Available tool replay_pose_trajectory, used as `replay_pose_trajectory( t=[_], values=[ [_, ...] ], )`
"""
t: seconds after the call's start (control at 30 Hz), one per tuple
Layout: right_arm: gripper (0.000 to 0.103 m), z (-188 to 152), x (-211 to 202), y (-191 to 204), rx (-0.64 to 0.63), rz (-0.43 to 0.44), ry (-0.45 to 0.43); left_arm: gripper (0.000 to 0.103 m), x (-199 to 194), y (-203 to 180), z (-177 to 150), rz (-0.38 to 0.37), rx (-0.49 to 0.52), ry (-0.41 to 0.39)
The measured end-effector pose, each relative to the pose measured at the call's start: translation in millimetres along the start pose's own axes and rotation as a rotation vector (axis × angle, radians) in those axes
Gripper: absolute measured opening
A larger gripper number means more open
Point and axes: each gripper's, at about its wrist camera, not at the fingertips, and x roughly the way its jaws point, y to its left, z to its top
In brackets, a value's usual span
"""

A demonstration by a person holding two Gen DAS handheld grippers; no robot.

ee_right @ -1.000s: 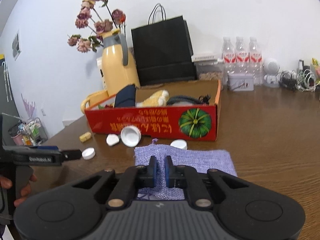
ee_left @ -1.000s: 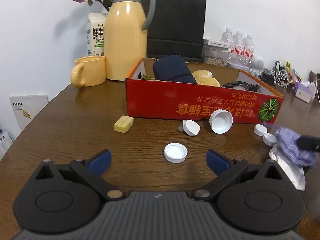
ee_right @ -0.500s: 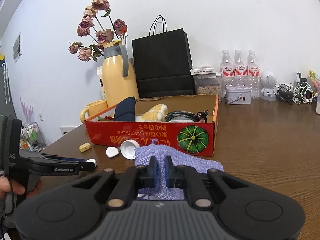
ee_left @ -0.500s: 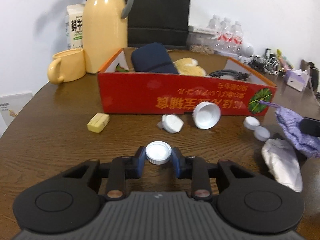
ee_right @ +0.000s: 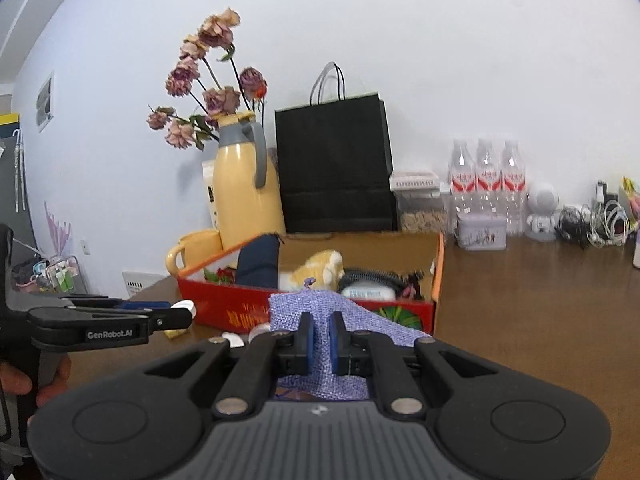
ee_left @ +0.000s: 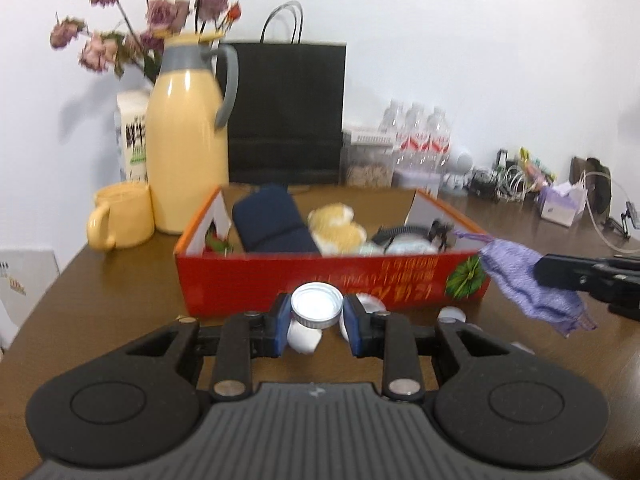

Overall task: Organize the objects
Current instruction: 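Grasp the lavender pouch with the right gripper while the left gripper grasps a white cap, then carry the pouch and white cap into the box and release both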

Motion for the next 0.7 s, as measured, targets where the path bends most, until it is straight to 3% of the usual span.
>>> replay_pose_trajectory(
  t=[0.43, 0.7],
  values=[
    [0.007, 53.5, 38.9, 11.0, -0.058, 0.003, -0.104, 0.029, 29.6, -4.7, 56.3, 0.021, -0.023, -0.097],
    [0.007, 71.3, 101.1, 3.5, -0.078, -0.013, -0.080, 0.029, 70.0, -3.8, 79.1, 0.045, -0.075, -0.123]
  ],
)
